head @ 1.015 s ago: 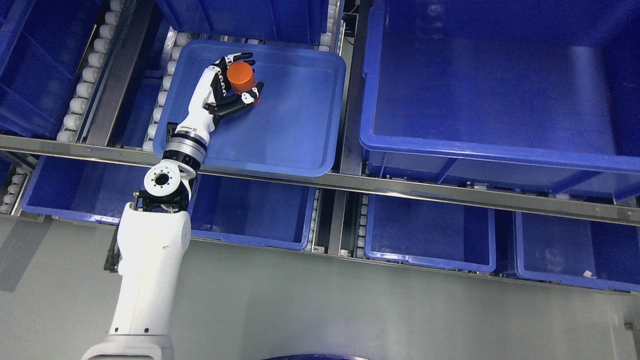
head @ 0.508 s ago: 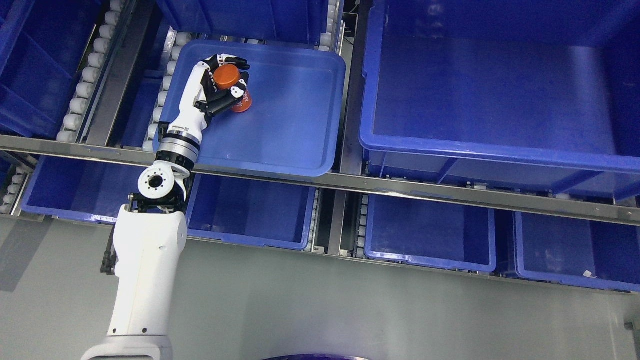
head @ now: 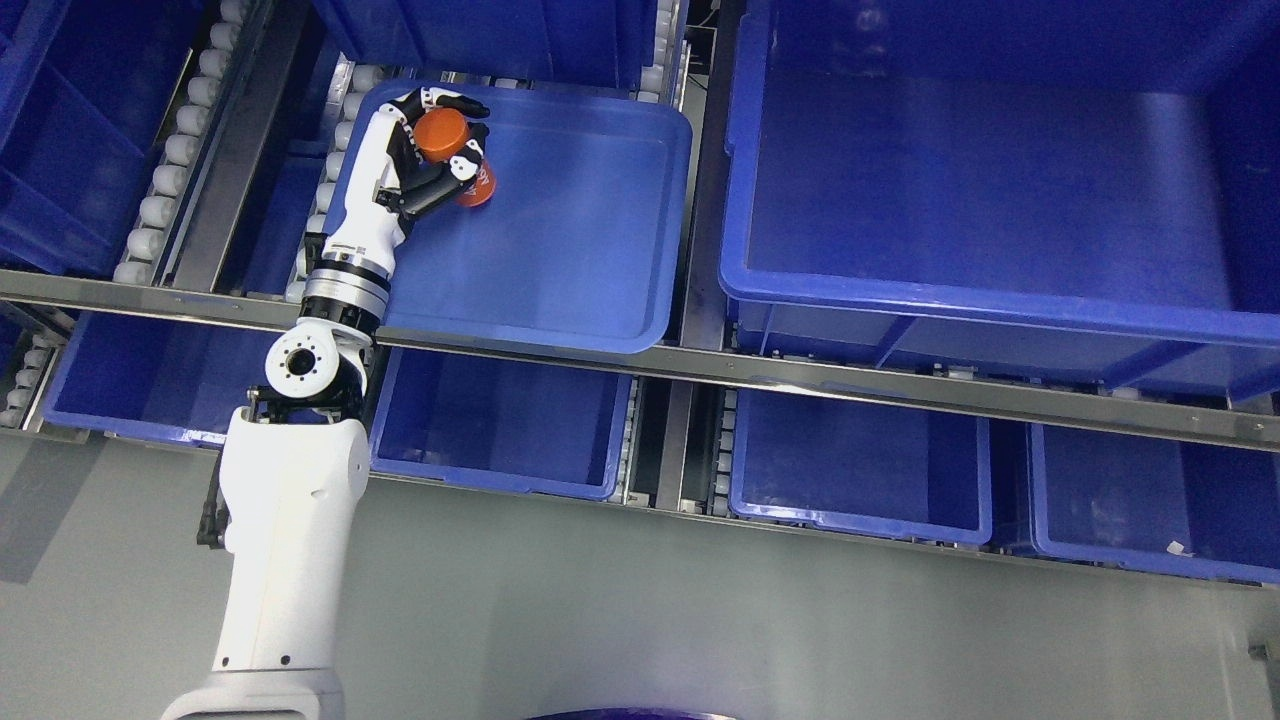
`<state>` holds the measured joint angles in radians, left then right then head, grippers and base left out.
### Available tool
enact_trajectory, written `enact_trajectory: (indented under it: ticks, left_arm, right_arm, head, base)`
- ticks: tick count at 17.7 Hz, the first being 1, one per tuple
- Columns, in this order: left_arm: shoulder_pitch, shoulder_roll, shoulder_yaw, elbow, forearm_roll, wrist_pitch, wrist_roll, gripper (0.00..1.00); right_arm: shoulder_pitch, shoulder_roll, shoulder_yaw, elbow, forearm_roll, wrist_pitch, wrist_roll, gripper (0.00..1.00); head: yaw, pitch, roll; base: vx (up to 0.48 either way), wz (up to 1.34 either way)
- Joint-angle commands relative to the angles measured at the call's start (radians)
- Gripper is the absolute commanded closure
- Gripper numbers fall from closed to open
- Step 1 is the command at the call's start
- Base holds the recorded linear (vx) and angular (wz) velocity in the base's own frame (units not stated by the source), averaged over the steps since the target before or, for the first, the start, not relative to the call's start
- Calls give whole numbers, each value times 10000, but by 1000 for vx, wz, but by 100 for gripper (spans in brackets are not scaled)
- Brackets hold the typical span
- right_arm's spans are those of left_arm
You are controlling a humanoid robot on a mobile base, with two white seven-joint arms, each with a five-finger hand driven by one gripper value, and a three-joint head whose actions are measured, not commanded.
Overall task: Grab orange capacitor from left shelf to right desk
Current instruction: 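Lift the orange capacitor up out of the blue bin with left hand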
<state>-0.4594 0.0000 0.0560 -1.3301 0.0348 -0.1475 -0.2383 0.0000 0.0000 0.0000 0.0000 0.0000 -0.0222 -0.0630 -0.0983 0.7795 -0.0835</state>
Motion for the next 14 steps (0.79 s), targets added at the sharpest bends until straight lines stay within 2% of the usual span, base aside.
enact_trajectory:
  ticks: [1,5,10,14]
  left_arm:
    - [-116,175,-574,-2006,373,-13,-117,100]
    - [-70,175,-1034,-2712,389,-59,233,99]
    - [-54,175,-1189,-2928,419,-151,1015,99]
    - [83,175,-1586,-2944,450,-731,1355,99]
  right_arm:
    - [16,-175,-168,-175,30,7,1,0]
    - [31,-175,-168,-175,30,7,1,0]
    - [31,-175,-168,-175,30,7,1,0]
    - [31,-175,-168,-175,30,7,1,0]
  head:
    - [0,0,0]
    - [0,0,0]
    - [0,0,0]
    - [0,0,0]
  base:
    - [0,0]
    - [0,0]
    - [0,0]
    - [0,0]
